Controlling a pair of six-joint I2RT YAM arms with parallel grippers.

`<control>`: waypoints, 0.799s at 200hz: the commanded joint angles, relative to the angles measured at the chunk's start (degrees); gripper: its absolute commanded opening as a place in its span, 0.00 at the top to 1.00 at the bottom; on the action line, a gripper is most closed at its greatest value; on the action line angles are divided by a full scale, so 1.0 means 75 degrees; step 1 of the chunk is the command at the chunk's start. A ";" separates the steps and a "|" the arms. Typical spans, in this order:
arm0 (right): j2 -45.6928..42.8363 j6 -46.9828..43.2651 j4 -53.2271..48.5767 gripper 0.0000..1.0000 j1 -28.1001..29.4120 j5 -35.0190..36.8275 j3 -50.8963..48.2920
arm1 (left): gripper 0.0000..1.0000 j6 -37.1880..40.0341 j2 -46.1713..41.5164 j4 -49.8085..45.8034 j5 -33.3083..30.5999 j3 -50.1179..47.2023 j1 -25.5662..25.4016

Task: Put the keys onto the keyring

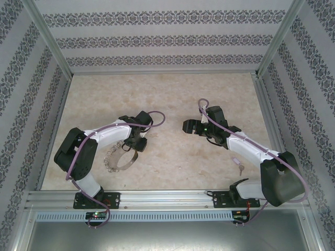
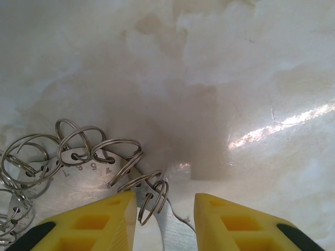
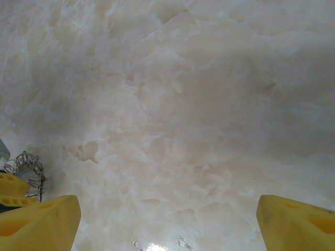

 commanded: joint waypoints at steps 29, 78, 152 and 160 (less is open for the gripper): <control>0.0020 0.0037 0.0085 0.13 0.0011 0.0104 -0.0105 | 0.71 -0.0078 0.0055 0.0058 -0.0159 -0.0104 -0.0056; -0.0094 0.0031 0.0031 0.12 0.0008 0.0157 -0.0117 | 0.76 -0.0090 0.0113 0.0072 -0.0205 -0.0089 -0.0058; -0.0307 0.0019 -0.0064 0.12 -0.0035 0.0234 -0.0196 | 0.92 -0.0114 0.0245 -0.0020 -0.0076 0.0118 -0.0120; -0.0326 0.0020 -0.0059 0.12 -0.0041 0.0240 -0.0209 | 0.92 -0.0126 0.0256 -0.0047 -0.0048 0.0188 -0.0176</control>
